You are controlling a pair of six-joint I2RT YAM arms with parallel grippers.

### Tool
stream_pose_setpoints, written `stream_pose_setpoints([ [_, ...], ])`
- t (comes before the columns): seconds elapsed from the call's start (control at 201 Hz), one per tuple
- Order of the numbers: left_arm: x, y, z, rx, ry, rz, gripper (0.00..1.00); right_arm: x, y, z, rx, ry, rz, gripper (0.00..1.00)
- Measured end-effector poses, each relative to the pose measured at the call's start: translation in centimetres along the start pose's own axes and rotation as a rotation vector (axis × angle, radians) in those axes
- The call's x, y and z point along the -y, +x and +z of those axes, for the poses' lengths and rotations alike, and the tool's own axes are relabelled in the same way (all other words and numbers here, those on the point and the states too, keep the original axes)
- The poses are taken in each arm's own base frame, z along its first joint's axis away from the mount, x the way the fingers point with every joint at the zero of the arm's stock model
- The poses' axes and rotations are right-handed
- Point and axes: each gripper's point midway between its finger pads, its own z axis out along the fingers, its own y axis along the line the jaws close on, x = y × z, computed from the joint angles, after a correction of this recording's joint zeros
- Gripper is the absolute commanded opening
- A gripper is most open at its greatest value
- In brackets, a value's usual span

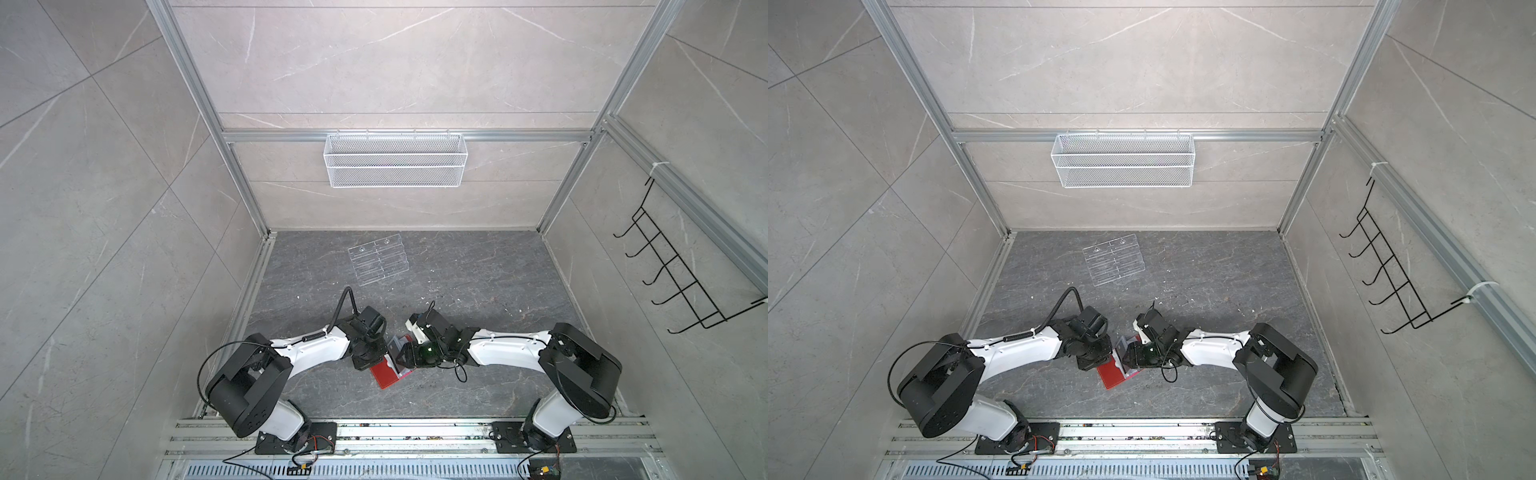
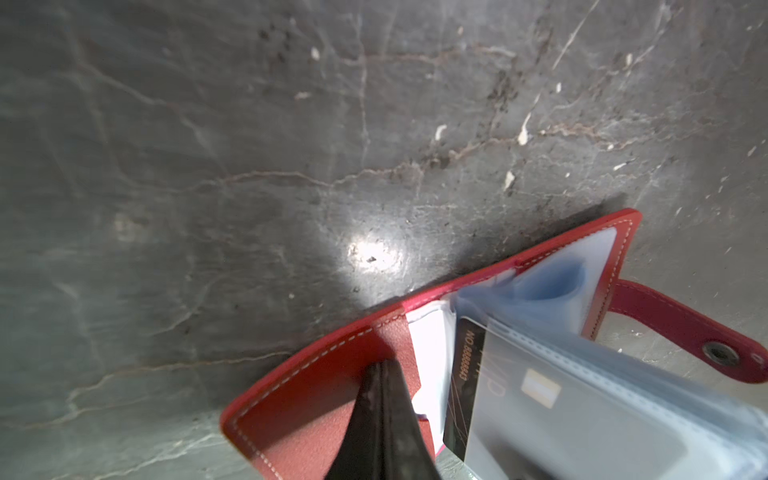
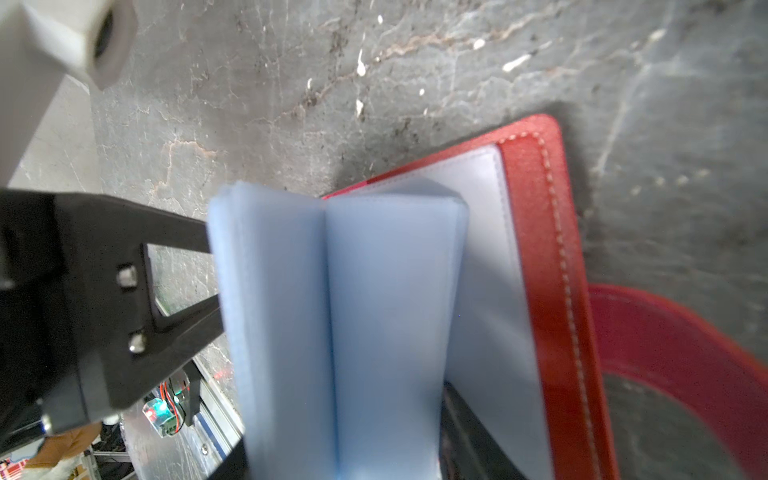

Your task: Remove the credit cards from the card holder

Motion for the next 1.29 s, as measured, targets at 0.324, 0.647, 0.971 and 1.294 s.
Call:
stream_pose_setpoints([
  [0.324,0.3,-2.2,-6.1,0.200,0.118,-0.048,0.58,0.0,0.0,0.0,0.002,-0.001,0.011,0.53],
  [0.647,-3.5,1.8,-4.1,0.075,0.122,-0.139,0.62,-0.1,-0.1,0.2,0.005,-0.005,0.020,0.52],
  [0.971,-3.3,2.4,-2.8,0.074,0.260,-0.205,0.53,-0.1,-0.1,0.2,0.005,-0.006,0.020,0.52],
  [1.294,-1.9,1.6,-2.0,0.092,0.327,-0.211,0.38,-0.4,-0.1,0.2,0.005,-0.020,0.018,0.52],
])
